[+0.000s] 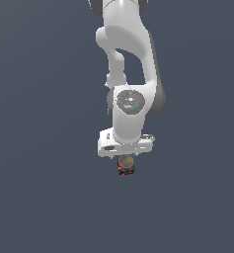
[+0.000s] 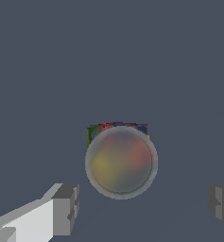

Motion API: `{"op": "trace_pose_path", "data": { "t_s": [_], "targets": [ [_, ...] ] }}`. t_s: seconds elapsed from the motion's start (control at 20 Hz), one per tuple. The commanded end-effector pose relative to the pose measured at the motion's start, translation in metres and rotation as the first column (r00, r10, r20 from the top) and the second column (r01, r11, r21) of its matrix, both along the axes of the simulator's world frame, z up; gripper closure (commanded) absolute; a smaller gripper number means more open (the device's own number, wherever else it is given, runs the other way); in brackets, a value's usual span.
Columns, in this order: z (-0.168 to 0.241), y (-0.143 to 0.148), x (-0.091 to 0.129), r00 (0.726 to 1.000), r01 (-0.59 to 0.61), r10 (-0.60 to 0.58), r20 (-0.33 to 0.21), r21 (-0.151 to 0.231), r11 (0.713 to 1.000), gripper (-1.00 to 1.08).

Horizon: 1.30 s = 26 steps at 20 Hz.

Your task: Pick up the object and move it to a goal position.

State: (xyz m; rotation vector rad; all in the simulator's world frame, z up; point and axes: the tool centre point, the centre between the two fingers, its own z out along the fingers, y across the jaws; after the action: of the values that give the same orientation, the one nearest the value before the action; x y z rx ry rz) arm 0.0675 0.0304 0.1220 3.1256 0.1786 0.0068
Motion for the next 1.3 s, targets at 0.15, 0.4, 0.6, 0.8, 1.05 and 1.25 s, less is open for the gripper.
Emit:
{"op": "trace_pose_path", "data": {
  "t_s": [0.15,0.4,0.6,0.8,1.05,1.25],
  "targets": [
    [-0.012,0.01,0.007,1.0,-0.014,0.014,-0.004,0.009,1.0,-0.92],
    [-0.014,0.011,0.007,1.0,-0.015,0.015,-0.005,0.01,1.0,-0.92],
    [-0.024,0.011,0.007,1.0,-0.015,0.015,-0.005,0.01,1.0,-0.92],
    [-0.046,0.012,0.007,1.0,-0.016,0.016,-0.005,0.01,1.0,-0.92],
    [-0.064,0.012,0.007,1.0,-0.016,0.016,-0.005,0.011,1.0,-0.92],
    [-0.064,0.012,0.008,1.0,-0.016,0.016,-0.005,0.011,1.0,-0.92]
  ]
}}
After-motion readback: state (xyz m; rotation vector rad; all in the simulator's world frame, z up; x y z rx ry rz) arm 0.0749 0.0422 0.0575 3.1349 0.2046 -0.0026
